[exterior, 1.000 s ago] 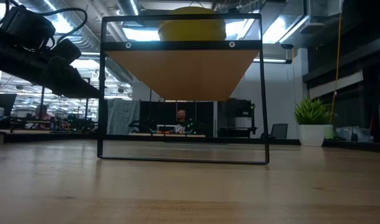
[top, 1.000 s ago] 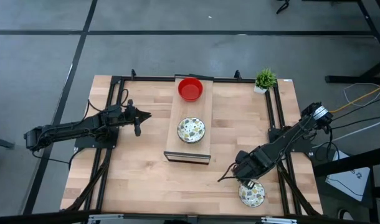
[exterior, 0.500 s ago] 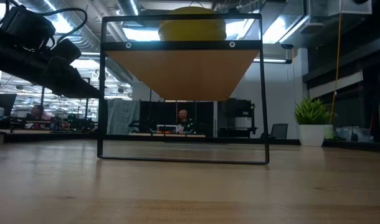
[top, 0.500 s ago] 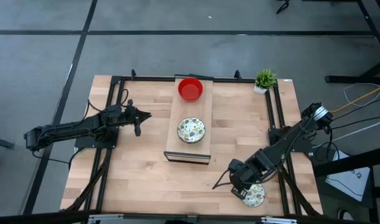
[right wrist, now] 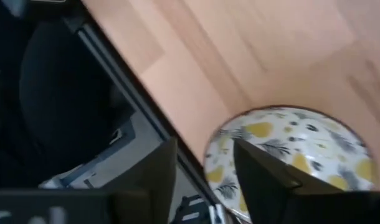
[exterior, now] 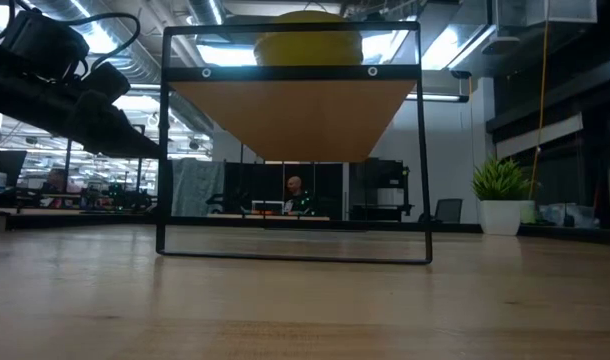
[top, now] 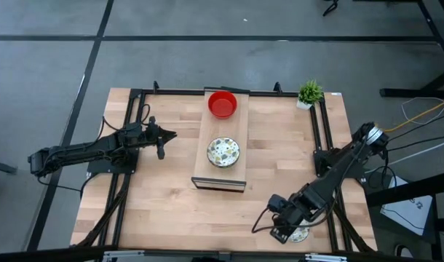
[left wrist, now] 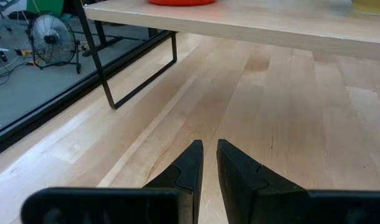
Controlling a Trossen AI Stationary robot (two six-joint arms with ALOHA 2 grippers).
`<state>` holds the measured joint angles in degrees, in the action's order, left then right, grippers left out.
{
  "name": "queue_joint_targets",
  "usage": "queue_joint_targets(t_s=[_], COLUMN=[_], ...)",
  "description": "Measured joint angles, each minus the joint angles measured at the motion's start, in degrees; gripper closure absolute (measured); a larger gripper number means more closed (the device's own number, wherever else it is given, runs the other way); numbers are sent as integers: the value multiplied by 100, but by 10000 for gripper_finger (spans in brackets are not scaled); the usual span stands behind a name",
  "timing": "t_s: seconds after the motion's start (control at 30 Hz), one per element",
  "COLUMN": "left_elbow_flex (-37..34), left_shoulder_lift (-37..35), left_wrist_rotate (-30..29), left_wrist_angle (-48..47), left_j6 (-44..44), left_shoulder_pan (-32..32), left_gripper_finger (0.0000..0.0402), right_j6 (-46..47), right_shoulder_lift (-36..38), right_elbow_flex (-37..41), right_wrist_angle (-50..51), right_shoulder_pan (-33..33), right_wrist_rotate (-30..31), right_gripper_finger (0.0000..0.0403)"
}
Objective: Pick & Place Mini bowls
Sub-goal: Stack the white bowl on top of the white bowls on the shelf
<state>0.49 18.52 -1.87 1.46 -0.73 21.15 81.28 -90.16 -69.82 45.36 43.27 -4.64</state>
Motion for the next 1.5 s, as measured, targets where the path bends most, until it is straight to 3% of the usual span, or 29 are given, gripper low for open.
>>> queue_joint_targets(t_s=[0.13,0.3,0.53,0.83,1.5], left_elbow_flex=[0,0,0,0,0], left_shoulder_lift=[-1,0,0,0,-2], left_wrist_rotate=[0,0,0,0,0], left_wrist_angle=[2,-23,1,3,4], left_j6=[0,0,0,0,0], left_shoulder_pan=[0,0,0,1,0], left_gripper_finger=[359,359,359,359,359], right_j6=[0,0,21,267,253], right_shoulder_lift=[-179,-458,-758,-907,-1127], right_elbow_flex=[0,0,-2,-2,-2], right_wrist_angle=[-455,-841,-348,-28,-88], right_shoulder_pan=[109,244,284,280,381], right_wrist_rotate=[-95,-165,-608,-608,-375], right_gripper_finger=[211,197,210,229,231])
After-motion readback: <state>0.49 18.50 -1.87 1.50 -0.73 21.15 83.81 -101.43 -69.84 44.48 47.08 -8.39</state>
